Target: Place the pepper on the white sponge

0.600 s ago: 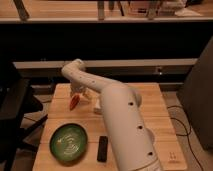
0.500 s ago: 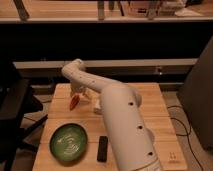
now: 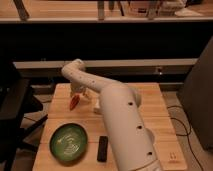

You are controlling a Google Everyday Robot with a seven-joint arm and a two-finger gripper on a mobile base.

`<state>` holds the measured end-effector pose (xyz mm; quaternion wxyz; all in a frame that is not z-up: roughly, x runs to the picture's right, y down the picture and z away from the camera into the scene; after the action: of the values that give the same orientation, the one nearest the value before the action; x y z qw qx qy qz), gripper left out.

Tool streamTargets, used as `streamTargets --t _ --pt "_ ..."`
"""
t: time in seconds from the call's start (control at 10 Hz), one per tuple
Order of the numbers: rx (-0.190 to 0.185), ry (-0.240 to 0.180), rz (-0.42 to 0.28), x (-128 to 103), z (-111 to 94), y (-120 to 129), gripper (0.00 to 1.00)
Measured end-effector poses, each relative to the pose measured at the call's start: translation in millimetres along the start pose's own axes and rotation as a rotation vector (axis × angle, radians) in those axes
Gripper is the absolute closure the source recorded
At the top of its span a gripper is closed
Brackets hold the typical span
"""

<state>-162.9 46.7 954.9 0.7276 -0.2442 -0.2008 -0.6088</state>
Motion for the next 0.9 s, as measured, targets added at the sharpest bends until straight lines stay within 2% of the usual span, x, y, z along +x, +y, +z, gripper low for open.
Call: streamTargets --t 0.2,0.5,0.8,0.9 --pt "-0.001 0.030 -0.013 -3 0 -8 0.20" --pt "-0.002 0.052 -0.033 -8 -2 -16 0.20" --pt "0.011 0.040 -0.043 -10 4 -21 0.20" --pt "0.017 0.028 -0.044 -11 10 -23 0.24"
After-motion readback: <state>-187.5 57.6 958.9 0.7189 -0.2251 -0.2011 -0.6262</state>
